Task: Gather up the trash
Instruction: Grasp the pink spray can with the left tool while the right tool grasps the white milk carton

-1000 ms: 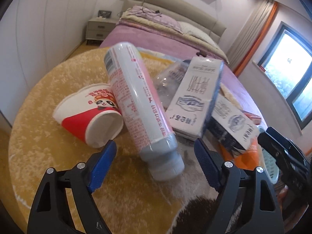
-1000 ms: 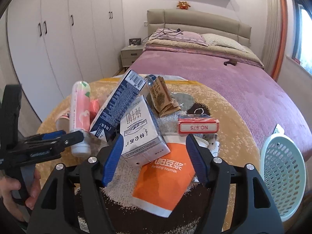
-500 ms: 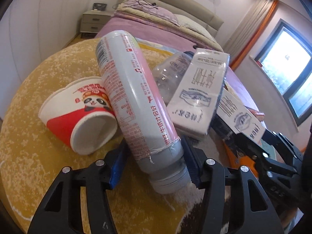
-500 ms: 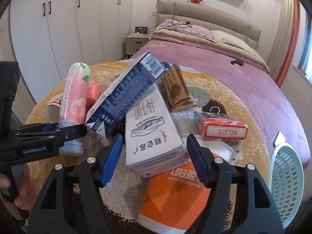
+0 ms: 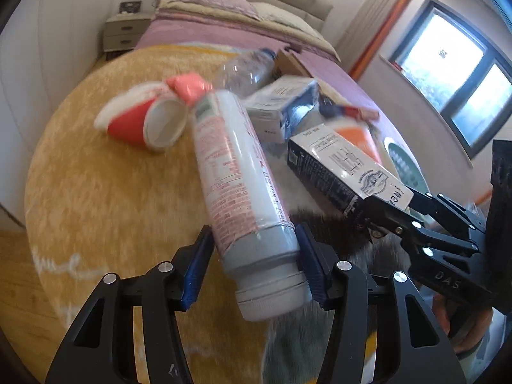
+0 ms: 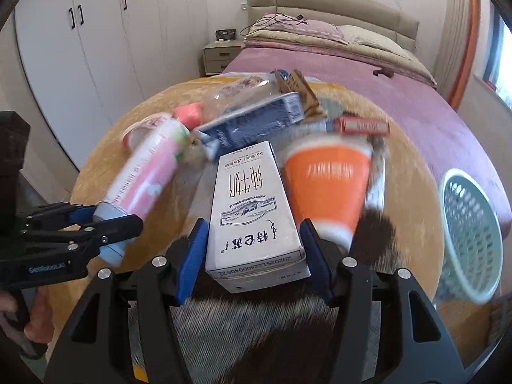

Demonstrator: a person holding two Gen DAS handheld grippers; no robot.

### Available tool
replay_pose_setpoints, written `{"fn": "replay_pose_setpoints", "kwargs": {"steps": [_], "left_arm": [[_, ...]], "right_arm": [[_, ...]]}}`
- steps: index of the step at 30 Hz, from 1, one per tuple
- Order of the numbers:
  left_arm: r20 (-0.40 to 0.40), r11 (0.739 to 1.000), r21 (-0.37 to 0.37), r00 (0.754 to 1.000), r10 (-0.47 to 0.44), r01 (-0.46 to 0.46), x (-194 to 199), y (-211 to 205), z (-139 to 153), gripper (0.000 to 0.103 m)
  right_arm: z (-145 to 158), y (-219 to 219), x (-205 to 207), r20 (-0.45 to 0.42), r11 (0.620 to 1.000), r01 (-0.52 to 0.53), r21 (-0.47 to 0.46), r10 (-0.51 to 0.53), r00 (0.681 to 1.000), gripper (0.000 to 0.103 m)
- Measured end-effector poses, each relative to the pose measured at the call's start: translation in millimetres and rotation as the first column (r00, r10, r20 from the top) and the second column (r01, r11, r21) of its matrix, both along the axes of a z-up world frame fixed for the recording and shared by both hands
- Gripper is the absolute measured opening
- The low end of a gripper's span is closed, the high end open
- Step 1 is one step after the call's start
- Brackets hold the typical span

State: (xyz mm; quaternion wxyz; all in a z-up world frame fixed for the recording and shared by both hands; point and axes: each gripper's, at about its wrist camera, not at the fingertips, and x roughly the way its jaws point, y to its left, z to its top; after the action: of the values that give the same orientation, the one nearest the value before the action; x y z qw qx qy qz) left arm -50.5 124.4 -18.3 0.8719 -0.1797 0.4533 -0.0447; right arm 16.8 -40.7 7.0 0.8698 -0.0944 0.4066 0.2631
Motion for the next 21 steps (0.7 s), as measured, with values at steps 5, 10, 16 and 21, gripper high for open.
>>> {"fn": "replay_pose_setpoints", "kwargs": {"steps": [5, 10, 16, 21], "left_arm": [[-0.042, 0.997, 0.070, 0.998, -0.038, 0.040, -22, -13, -12, 0.050], [-0.044, 0.996, 0.091, 0.999, -0.019, 0.023, -19, -13, -15, 0.063], [-0.063, 0.993, 0.118, 0.997, 0.034, -0.027, 10, -9, -20, 0.065], [-0.067, 0.980, 0.195, 0.997, 0.044, -0.031, 19, -18, -22, 0.062]], "right_arm": [[-18, -25, -18, -0.096, 0.996, 0.002, 0.088, 0.006, 0.995, 0.056], [-27, -44, -22, -0.120, 0.995, 0.037, 0.093, -0.026, 0.992, 0.062], [-25, -35, -14, -0.092, 0.998, 0.030, 0.057, -0.025, 0.995, 0.069], [-36, -15, -11, -0.090, 1.000, 0.002, -0.028, -0.004, 0.996, 0.069]]}}
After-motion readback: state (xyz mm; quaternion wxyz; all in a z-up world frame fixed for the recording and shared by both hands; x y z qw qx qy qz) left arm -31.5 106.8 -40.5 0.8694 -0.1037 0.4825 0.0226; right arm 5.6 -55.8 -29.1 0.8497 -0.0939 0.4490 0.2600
